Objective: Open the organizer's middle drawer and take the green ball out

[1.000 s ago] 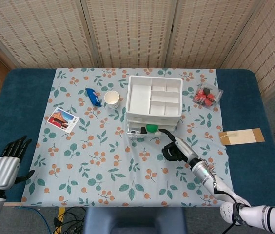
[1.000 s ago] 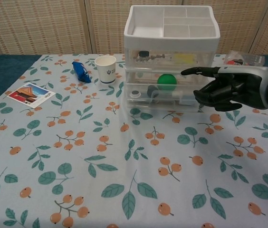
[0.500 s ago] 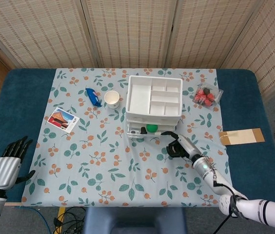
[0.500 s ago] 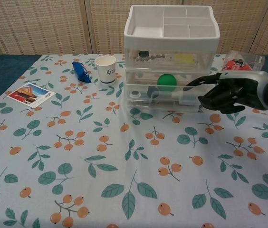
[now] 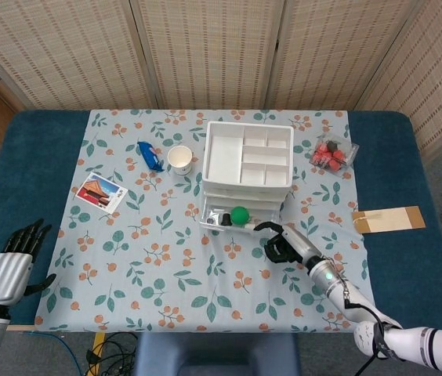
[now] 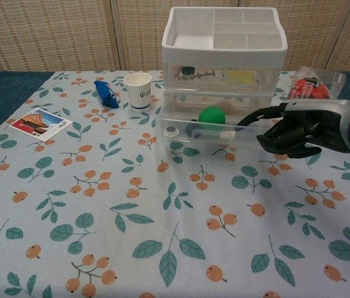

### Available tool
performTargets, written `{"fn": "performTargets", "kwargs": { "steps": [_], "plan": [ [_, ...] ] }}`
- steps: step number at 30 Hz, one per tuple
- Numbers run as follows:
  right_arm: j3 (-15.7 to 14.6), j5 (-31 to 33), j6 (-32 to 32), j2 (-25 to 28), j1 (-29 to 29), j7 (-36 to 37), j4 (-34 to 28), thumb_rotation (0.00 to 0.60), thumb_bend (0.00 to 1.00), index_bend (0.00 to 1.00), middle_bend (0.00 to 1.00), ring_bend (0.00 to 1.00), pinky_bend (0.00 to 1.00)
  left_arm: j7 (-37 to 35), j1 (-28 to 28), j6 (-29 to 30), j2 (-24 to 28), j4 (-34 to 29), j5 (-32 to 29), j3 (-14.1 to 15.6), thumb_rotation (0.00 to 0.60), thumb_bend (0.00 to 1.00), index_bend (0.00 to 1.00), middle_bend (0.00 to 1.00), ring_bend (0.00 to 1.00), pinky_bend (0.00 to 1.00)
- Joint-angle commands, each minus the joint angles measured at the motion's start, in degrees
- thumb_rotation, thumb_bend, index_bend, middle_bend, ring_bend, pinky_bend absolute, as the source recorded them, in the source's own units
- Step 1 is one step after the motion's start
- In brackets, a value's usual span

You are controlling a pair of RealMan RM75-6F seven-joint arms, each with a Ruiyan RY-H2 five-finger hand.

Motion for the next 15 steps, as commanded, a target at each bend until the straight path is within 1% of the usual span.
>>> {"fn": "performTargets", "kwargs": {
  "steps": [1, 9, 14, 15],
  "plan": [
    [-0.4, -0.6, 0.2, 0.4, -0.3, -0.1, -0.7, 0.6, 0.59, 0.24, 0.8, 0.93, 1.0, 0.0, 0.0, -0.1, 0.0, 0.0, 0.0, 0.0, 0.6, 0.2, 0.05, 0.02, 0.06, 0.09],
    [-1.1, -2.3, 0.4, 2.3, -0.9, -0.2, -3.1, 0.6, 0.59, 0.23, 0.79, 0.93, 1.0, 0.3, -0.3, -0.5, -0.1, -0.3, 0.0, 0.0, 0.6, 0.2, 0.05, 0.02, 0.06, 0.09],
    [-0.8, -5.0, 1.2, 4.6, -1.8, 0.7, -5.3, 0.6, 0.59, 0.05, 0.76, 0.92, 1.0, 0.3, -0.4, -0.4, 0.1, -0.5, -0.1, -0.1, 0.6, 0.2, 0.05, 0.02, 0.06, 0.09],
    [-0.9, -5.8, 1.5, 5.4, -2.1, 0.7, -5.9, 0.6, 0.59, 0.04, 0.76, 0.92, 1.0, 0.3, -0.4, -0.4, 0.2, -0.6, 0.0, -0.1, 0.6, 0.2, 0.05, 0.02, 0.06, 0.09]
  ]
}}
